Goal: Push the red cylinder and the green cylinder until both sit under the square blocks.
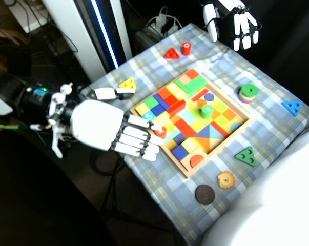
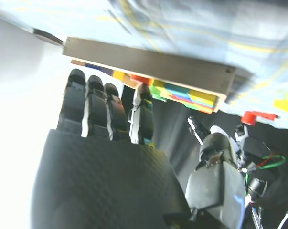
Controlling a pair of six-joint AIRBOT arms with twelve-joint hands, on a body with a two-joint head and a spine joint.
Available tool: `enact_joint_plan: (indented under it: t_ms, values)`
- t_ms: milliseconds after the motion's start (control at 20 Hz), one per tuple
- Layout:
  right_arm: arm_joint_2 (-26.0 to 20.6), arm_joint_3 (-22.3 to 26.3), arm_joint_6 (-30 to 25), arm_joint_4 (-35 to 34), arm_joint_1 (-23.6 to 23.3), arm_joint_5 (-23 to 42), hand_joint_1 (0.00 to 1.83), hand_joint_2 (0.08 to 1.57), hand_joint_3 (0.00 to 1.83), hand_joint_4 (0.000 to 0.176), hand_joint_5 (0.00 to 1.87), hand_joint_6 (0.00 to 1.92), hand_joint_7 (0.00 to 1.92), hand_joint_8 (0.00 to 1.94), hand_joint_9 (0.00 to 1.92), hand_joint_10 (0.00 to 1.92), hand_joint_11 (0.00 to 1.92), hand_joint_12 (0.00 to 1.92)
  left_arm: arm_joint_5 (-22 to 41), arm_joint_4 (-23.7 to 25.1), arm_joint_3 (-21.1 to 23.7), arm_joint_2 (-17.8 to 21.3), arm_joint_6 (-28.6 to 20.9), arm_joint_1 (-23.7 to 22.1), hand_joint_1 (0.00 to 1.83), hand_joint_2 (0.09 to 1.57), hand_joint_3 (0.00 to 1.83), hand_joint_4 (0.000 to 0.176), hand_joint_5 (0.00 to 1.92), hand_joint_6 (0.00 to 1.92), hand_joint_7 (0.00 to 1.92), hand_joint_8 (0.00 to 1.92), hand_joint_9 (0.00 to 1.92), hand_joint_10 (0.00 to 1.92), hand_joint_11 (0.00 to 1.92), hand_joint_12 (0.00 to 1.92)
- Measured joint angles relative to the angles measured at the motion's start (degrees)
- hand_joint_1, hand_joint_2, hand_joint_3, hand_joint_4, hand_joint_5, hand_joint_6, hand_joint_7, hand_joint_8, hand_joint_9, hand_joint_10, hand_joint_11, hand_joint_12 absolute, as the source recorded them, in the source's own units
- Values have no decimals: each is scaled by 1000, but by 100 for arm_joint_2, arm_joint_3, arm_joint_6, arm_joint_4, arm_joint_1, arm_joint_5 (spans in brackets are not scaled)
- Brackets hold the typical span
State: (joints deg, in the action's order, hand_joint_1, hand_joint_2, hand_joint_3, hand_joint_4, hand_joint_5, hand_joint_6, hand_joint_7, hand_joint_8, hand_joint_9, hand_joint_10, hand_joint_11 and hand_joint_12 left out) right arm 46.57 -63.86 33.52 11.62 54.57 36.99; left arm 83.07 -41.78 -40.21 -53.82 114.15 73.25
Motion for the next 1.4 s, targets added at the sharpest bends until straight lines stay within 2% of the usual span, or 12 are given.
enact_joint_plan:
  t_ms: [250, 400, 500, 550, 650, 700, 850, 950, 1000, 1150, 1300, 1400]
  values:
    - [-164, 72, 111, -184, -122, 557, 0, 992, 17, 167, 263, 1, 31, 10, 0, 0, 0, 0, -2, -33, 0, 0, 0, 0, 667, 1294, 0, 93, 615, 2, 455, 5, 420, 5, 0, 548]
    - [520, -256, 101, 94, -345, 595, 0, 980, 6, 114, 283, 8, 42, 11, 0, 0, 0, 0, -4, -28, 0, 0, 0, 0, 653, 1301, 0, 82, 613, 1, 445, 2, 406, 0, 0, 499]
    - [999, -553, -55, 413, -575, 422, 0, 1014, 19, 40, 278, 4, 56, 14, 0, 0, 0, 0, -4, -50, -2, 0, 0, 0, 663, 1295, 0, 79, 615, 1, 447, 1, 405, 0, 0, 468]
    - [1303, -793, -229, 629, -730, 350, 0, 970, 0, 125, 274, 2, 40, 5, 0, 0, 0, 0, -7, -63, -2, 0, 0, 0, 646, 1296, 0, 84, 610, 1, 440, 2, 400, 0, 0, 421]
    - [1637, -1082, -374, 750, -876, 240, 0, 999, 10, 105, 270, 0, 22, 0, 0, 0, 0, 0, -4, -28, -2, -2, 0, 0, 651, 1291, 0, 90, 595, 0, 428, 0, 389, 0, 0, 410]
    - [1764, -1178, -374, 811, -940, 155, 0, 1077, 13, 64, 274, 0, 19, 0, 0, 0, 0, 0, -9, -39, -2, -7, 0, 0, 674, 1288, 0, 88, 596, 1, 441, 4, 397, 3, 0, 407]
    - [2013, -1373, -380, 962, -1088, 7, 0, 1080, 5, 75, 287, 5, 26, 3, 0, 0, 0, 0, -35, -42, -13, -31, 0, 0, 631, 1288, 0, 115, 603, 6, 455, 4, 421, 7, 0, 467]
    - [2144, -1517, -380, 988, -1174, -52, 0, 1055, 0, 99, 248, 0, 0, 0, 0, 0, 0, 0, -35, -46, -13, -31, -2, 0, 582, 1304, 4, 103, 598, 2, 440, 1, 407, 1, 0, 470]
    - [2190, -1550, -380, 1005, -1180, -79, 0, 1046, 0, 141, 221, 0, 0, 0, 0, 0, 0, 0, -37, -52, -13, -31, 0, 0, 627, 1293, 0, 108, 612, 2, 453, 2, 413, 2, 0, 398]
    - [2319, -1635, -385, 1054, -1191, -151, 0, 1013, 0, 153, 190, 0, 0, 0, 0, 0, 0, 0, -37, -44, -13, -31, -2, 0, 638, 1310, 5, 90, 574, 2, 415, 4, 371, 0, 0, 282]
    - [2406, -1705, -389, 1067, -1228, -190, 0, 1028, 0, 98, 210, 20, 0, 0, 0, 0, 0, 0, -35, -57, -13, -31, 0, 0, 619, 1307, 0, 95, 591, 7, 417, 3, 367, 1, 0, 244]
    - [2461, -1762, -387, 1115, -1228, -223, 0, 1019, 0, 87, 225, 23, 0, 0, 0, 0, 0, 0, -39, -52, -13, -33, 0, 0, 606, 1311, 1, 94, 592, 5, 417, 2, 370, 2, 0, 256]
